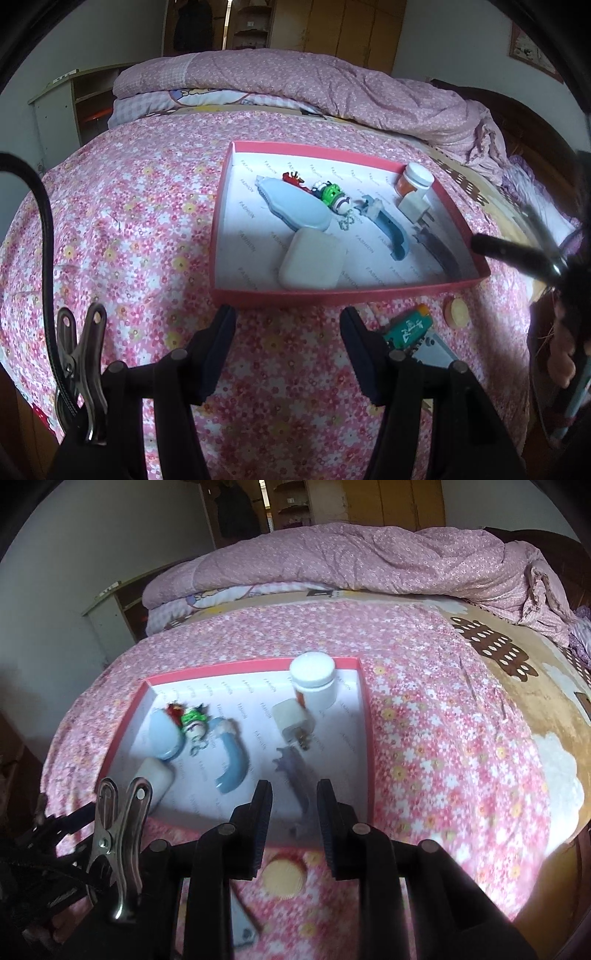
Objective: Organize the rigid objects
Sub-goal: 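Withdraw both grippers from the tray toward the beige disc, then close the right gripper on the beige round disc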
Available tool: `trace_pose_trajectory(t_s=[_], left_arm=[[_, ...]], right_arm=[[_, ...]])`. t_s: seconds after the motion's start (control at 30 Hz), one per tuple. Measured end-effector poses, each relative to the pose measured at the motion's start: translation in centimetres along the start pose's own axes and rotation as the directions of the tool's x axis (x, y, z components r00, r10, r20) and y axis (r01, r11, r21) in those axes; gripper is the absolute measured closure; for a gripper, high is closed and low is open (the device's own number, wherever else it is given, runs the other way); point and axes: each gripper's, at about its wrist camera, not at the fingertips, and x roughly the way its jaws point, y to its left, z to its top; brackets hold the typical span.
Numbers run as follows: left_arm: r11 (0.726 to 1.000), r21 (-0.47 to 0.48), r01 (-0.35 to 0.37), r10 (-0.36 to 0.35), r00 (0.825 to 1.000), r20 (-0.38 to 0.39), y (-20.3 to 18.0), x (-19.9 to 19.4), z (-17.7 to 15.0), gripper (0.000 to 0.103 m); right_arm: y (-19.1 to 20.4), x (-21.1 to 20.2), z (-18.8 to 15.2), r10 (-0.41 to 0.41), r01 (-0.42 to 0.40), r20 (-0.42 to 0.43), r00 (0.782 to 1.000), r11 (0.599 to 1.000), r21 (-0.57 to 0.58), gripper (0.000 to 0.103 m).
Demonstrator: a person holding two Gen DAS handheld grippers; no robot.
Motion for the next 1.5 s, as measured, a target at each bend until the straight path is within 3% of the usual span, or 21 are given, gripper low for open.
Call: trace_pose_trajectory(t_s=[0.23, 0.47, 0.87, 1.17, 1.27, 1.5], left_arm=[[1.0, 0.002, -0.001, 0.001, 1.0, -0.002, -0.1, -0.3, -0.2, 0.041], [1.0, -0.002, -0.013, 0.013, 1.0, -0.005, -0.6, -0.8, -0.6, 0.041], [1.0, -0.01, -0.011, 0.011, 0.999, -0.047, -1.7, -0.4, -2.2, 0.041], [0.995, 0.101, 0.0, 0.007, 0.997, -0.075, -4.3, 0.1, -3.2, 0.041], [0.993, 0.121, -0.005, 0.018, 0.995, -0.101, -5.1, 0.9, -3.4, 0.041], [0.989, 0.13, -0.069, 0.082, 0.992, -0.1, -5.3, 2.6, -2.9, 0.041]], right_arm=[[-0.1, -1.3, -3.2, 0.055, -0.055, -0.024, 0.998, 0.998, 0.018, 0.077], [1.5, 0.6, -5.8, -0.017, 0.011, -0.066, 0.998, 0.996, -0.087, 0.077], [1.3, 2.0, -5.9, -0.09, 0.087, -0.027, 0.996, 0.99, -0.109, 0.072], [0.5, 1.7, -6.3, -0.083, 0.08, -0.031, 0.996, 0.993, -0.087, 0.071], [0.6, 1.8, -6.4, -0.093, 0.089, -0.031, 0.995, 0.991, -0.104, 0.066], [-0.1, 1.8, -6.6, -0.092, 0.089, -0.041, 0.995, 0.993, -0.073, 0.065]])
